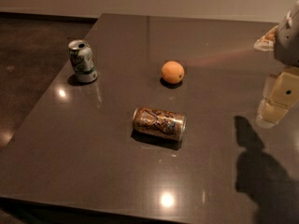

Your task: Pick orange

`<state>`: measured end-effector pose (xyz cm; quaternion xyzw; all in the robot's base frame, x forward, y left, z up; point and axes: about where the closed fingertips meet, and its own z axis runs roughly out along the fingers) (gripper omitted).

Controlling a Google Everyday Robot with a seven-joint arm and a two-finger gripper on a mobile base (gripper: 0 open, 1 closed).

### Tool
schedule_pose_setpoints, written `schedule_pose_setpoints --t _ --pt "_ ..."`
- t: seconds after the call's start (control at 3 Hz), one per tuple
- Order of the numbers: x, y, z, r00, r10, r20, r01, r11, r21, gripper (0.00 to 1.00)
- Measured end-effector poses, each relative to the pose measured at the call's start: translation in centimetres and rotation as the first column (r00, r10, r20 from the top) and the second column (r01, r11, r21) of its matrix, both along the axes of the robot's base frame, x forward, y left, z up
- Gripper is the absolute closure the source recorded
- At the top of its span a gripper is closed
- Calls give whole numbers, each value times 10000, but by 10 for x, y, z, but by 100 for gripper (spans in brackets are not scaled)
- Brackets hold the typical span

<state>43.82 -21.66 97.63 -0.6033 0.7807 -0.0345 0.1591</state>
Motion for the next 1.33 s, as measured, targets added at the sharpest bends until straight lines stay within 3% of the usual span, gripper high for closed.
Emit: schedule_pose_setpoints --t 0.33,0.67,1.33 --pt "0 0 1 10000 3 22 -3 10000 20 0" --pt "25 17 -6 9998 182 -67 -179 9989 422 0" --pt "113 68 -35 9990 334 -280 -292 9897 1401 0"
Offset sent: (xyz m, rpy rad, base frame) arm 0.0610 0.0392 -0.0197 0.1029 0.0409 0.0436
